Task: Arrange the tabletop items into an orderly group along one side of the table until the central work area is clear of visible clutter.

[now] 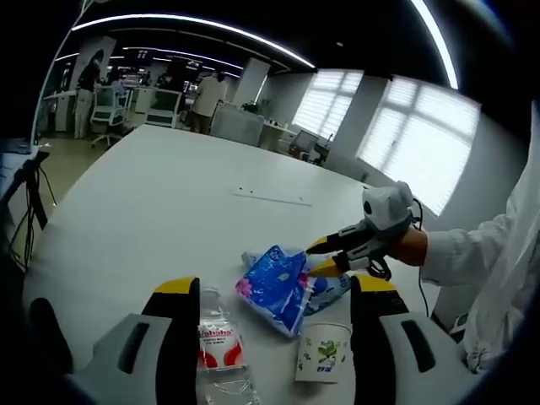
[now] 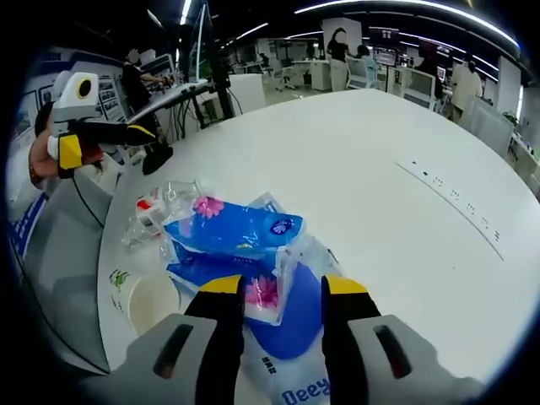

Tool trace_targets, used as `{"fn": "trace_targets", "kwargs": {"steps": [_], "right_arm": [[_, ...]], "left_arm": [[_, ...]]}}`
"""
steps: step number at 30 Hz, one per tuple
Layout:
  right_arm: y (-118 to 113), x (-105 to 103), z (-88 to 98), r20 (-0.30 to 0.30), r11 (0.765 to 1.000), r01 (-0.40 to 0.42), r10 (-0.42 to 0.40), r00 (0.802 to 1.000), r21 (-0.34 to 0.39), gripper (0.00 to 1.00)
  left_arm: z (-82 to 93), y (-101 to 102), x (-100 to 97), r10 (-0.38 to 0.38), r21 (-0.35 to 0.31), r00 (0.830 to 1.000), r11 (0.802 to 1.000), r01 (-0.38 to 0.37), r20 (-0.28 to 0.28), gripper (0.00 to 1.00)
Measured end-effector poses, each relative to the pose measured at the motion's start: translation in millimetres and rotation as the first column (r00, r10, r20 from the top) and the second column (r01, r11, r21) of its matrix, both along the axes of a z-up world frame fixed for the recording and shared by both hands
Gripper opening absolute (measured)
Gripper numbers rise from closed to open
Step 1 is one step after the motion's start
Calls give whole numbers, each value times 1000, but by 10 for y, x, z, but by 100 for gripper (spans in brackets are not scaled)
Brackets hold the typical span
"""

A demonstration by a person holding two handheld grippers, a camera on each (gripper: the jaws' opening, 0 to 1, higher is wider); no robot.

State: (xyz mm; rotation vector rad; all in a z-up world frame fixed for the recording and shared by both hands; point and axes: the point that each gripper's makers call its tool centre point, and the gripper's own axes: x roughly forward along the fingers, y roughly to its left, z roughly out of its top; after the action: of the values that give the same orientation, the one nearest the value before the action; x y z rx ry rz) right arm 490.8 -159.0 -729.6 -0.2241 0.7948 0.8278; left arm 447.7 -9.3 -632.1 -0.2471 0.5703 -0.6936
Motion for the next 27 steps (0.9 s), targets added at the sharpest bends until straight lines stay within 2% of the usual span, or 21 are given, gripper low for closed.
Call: {"fn": "trace_targets", "kwargs": {"steps": [14,27], "right_arm": [[-9,19,-88,-16,1000,3,-3,1000,-13,5],[-1,36,-59,-9,1000,22,-22,1000,-2,0]], "left_arm": [[-123,-9,-22,1,-6,1000,1000,-2,-26,72],[-142,3,-36,9,-5,999,1000,-9,-34,72]]}}
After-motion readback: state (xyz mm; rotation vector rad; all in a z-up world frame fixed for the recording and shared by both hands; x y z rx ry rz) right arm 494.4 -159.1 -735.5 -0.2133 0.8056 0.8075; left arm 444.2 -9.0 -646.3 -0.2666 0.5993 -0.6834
